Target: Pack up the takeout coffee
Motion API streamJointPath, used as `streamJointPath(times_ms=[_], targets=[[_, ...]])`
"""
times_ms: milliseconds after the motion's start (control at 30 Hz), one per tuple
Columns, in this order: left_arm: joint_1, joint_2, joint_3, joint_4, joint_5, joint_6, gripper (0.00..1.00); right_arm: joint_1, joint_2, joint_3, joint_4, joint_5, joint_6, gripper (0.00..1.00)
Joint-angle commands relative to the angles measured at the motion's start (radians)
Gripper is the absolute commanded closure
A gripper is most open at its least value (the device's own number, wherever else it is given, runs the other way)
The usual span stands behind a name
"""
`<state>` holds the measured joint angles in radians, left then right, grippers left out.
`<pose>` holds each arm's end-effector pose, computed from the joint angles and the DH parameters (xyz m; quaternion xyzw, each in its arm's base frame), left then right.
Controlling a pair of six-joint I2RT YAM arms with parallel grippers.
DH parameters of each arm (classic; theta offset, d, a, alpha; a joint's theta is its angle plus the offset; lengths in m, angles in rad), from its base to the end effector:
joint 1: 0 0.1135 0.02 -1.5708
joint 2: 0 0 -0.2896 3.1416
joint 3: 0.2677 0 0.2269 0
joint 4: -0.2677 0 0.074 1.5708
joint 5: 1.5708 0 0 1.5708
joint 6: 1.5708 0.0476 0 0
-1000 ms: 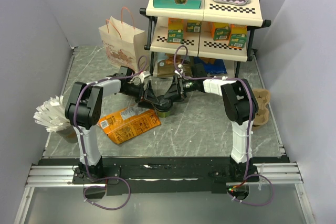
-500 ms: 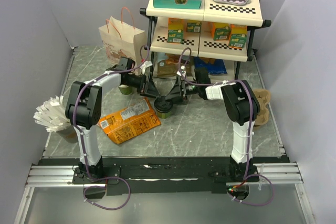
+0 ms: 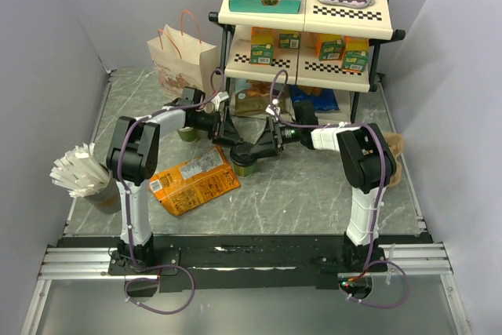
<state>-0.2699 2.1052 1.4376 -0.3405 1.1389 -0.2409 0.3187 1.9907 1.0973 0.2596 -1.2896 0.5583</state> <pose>0.3996 -0.1554 0.1949 0.1614 0.8068 -0.5602 0.0954 0.3582 0.1663 0.1934 -0.1842 0.7404 0.6388 0.0991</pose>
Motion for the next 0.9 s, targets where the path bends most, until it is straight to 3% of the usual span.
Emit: streamJointPath(times_ms=[0, 100, 367, 600, 867], targets=[[-0.012, 0.016, 0.038, 0.049, 0.001, -0.014, 0.04, 0.023, -0.064, 0.033, -0.225, 0.032, -0.204, 0.0], [-0.015, 0.013, 0.027, 0.054, 0.001, -0.018, 0.04, 0.036, -0.044, 0.07, -0.325, 0.068, -0.288, 0.0], [-0.023, -0.005, -0.006, 0.052, -0.007, -0.014, 0.04, 0.036, 0.005, 0.102, -0.362, 0.085, -0.278, 0.0], [-0.025, -0.017, -0.01, 0.046, -0.001, -0.012, 0.04, 0.036, -0.085, 0.02, -0.16, 0.021, -0.18, 0.0], [-0.006, -0.155, 0.032, -0.083, 0.015, 0.097, 0.0, 0.023, -0.096, 0.033, -0.154, 0.03, -0.169, 0.0]])
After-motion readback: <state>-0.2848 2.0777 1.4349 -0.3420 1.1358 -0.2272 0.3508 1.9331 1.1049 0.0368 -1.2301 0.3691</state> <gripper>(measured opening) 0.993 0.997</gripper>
